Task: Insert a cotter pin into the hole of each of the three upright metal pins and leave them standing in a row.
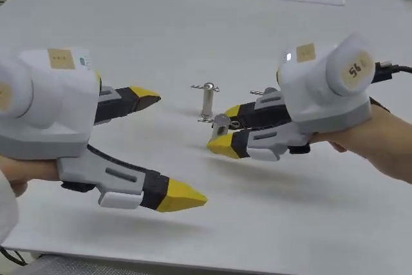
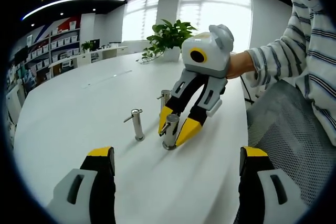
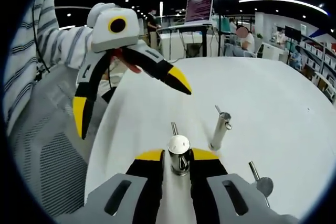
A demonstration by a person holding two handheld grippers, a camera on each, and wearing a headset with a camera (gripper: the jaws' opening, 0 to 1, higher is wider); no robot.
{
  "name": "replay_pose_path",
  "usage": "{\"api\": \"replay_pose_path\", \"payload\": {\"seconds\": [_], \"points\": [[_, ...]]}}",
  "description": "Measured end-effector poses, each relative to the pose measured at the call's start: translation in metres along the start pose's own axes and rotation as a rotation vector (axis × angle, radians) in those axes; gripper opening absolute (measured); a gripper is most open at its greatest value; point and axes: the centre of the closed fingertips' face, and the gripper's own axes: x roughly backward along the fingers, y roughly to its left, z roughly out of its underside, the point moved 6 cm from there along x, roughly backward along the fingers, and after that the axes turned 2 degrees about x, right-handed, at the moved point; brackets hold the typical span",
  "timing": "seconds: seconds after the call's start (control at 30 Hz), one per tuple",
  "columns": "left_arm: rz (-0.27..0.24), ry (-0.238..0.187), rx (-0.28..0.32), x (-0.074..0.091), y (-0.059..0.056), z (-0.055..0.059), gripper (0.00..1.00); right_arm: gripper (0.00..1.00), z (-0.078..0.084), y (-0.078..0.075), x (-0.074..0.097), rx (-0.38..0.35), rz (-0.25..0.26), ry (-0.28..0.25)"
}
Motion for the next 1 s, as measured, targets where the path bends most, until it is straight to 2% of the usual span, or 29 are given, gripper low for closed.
{"api": "replay_pose_path", "payload": {"seconds": [0.13,0.23,0.33,0.47,0.67,0.9,1.0], "points": [[-0.011,-0.008,-0.004,0.004,0.002,-0.004,0.99,0.16,0.001,-0.005,0.0,-0.006,-0.002,-0.003],[-0.017,-0.03,0.044,0.006,0.003,-0.006,0.99,0.16,0.001,-0.004,0.0,0.006,-0.007,-0.002],[-0.028,-0.043,0.044,0.009,0.004,-0.008,0.99,0.14,0.001,-0.005,0.0,0.017,-0.004,-0.012],[-0.038,-0.031,0.049,0.011,0.005,-0.005,0.99,0.14,0.003,-0.007,0.001,-0.01,-0.001,-0.038],[-0.047,-0.024,0.052,0.011,0.002,-0.004,0.99,0.13,0.005,-0.006,0.004,0.009,-0.003,-0.048],[-0.05,-0.019,0.047,0.01,0.0,-0.006,0.99,0.13,0.015,0.003,0.019,0.057,-0.013,-0.037],[-0.05,-0.018,0.059,0.01,-0.002,-0.006,0.99,0.13,0.025,0.002,0.033,0.06,-0.003,-0.024]]}}
